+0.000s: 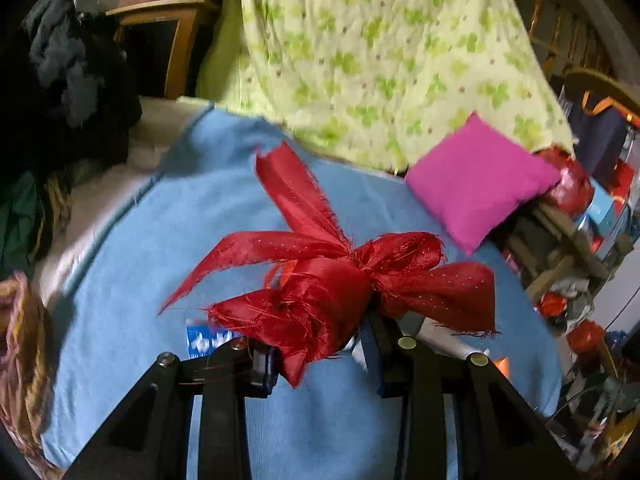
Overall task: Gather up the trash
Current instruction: 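Grasp the red ribbon bow with the left tool while the right tool holds the orange bag, then carry both items to the red basket and open both tools to drop them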
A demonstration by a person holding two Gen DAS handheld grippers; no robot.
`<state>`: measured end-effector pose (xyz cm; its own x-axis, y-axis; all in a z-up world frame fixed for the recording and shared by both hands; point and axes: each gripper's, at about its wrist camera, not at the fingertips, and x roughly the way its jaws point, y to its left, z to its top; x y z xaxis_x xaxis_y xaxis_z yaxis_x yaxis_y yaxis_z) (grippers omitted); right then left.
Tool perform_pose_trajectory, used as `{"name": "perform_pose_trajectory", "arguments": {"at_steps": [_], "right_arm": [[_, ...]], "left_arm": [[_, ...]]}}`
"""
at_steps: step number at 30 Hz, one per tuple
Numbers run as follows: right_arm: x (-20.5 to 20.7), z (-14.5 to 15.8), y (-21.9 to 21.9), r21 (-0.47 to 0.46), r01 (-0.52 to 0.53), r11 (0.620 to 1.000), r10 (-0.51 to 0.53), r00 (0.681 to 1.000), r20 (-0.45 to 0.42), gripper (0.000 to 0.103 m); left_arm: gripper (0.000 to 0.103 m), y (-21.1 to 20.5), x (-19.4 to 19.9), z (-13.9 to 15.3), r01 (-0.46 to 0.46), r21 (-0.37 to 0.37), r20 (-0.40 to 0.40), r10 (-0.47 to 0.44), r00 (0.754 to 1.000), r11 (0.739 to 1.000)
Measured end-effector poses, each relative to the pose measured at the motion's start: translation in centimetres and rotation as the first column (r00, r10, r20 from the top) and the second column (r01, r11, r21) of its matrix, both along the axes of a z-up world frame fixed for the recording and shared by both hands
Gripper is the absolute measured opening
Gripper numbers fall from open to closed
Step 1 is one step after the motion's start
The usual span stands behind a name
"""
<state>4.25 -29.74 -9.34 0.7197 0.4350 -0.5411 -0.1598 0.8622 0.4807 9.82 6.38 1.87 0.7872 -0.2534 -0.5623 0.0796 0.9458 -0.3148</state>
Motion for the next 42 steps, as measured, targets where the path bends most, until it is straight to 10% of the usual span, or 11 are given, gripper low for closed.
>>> {"name": "perform_pose_trajectory", "arguments": {"at_steps": [15,42], "right_arm": [[-2.8,2.1,-4.8,0.024,0.115,0.993,-0.116,0.993,0.027,0.037],[-12.5,6.8,-17.9,0.01,0.433,0.901,-0.431,0.895,0.115,0.037]], "left_arm": [[0.036,-6.3,-2.0,0.2,0.129,0.037,-0.007,-0.129,0.992,0.991],[0.036,-23.4,-5.6,0.6,0.417,0.147,-0.043,-0.416,0.908,0.897]]}}
